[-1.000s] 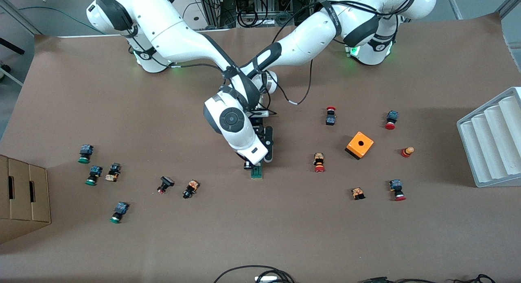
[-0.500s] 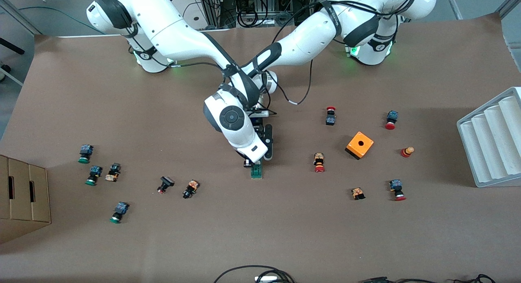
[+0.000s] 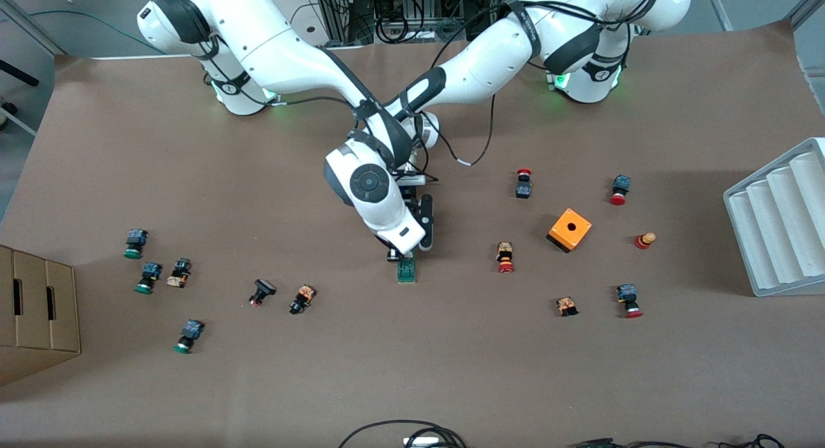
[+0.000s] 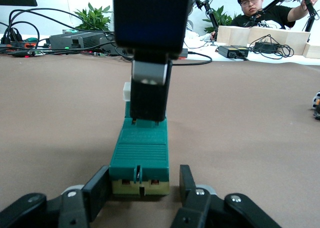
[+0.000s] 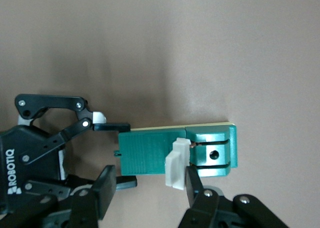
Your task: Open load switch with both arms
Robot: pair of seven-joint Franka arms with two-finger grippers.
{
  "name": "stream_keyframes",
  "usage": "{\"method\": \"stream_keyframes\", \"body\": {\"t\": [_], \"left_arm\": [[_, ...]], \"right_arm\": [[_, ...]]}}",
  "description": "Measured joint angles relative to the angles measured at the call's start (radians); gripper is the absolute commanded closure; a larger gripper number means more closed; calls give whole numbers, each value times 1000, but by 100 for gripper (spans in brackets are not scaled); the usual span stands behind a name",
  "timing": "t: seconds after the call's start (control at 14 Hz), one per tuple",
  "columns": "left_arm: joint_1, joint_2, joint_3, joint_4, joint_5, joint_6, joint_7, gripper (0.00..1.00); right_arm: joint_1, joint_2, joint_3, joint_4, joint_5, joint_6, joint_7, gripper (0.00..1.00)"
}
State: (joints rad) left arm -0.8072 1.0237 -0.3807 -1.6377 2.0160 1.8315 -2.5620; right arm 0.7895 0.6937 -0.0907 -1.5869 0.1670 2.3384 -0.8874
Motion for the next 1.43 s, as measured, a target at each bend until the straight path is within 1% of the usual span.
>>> {"method": "stream_keyframes", "body": {"t": [0.64, 1.0, 1.43], "left_arm": [[0, 0, 0, 0, 0, 0, 0, 37], [0, 0, 0, 0, 0, 0, 0, 37], [0, 0, 0, 0, 0, 0, 0, 37]], "right_arm": [[4, -9, 0, -21, 0, 16, 3, 37], [16, -12, 0, -58, 0, 63, 14, 37], [18, -12, 0, -68, 0, 79, 19, 38]]}}
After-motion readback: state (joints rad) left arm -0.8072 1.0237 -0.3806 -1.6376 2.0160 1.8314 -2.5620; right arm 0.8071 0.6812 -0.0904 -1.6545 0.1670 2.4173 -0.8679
